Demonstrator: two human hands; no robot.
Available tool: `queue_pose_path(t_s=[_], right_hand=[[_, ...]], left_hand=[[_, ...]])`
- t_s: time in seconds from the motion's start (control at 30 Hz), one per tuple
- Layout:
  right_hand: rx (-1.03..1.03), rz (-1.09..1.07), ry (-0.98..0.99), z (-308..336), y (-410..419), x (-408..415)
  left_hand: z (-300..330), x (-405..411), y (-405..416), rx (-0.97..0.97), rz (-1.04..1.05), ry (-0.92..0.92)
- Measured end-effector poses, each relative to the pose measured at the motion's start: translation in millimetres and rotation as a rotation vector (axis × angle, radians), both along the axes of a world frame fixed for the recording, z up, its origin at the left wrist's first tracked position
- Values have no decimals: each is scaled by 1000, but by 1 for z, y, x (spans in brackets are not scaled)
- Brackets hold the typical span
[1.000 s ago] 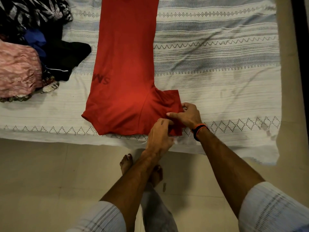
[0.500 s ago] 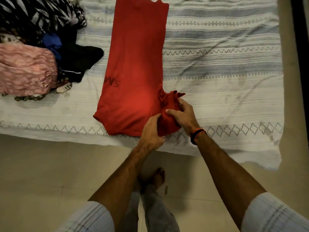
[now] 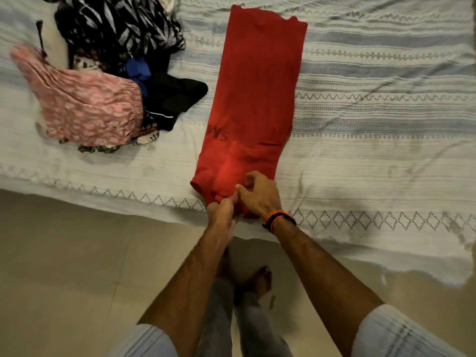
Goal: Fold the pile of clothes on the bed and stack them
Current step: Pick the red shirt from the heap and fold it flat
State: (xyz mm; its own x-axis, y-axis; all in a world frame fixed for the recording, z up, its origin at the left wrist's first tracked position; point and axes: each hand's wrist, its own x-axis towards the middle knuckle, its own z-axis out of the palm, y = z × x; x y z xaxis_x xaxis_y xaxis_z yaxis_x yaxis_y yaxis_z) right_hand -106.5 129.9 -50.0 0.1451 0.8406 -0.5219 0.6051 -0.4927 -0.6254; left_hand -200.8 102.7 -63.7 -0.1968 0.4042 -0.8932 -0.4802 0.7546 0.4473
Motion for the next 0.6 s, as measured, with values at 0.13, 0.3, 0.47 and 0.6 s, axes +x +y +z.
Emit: queue_pose_path(t_s=[0.13, 0.3, 0.47, 0.6], right_hand=[[8, -55, -59, -5, -2, 14], [14, -167, -206, -9, -2, 24], [-109, -344, -115, -15, -2, 23], [-186, -502, 78, -23, -2, 23]], left_hand=[[-3, -9, 9, -60, -72, 184], [3, -21, 17, -50, -373, 748], [8, -40, 35, 32, -412, 938], [0, -59, 55, 26, -517, 761]])
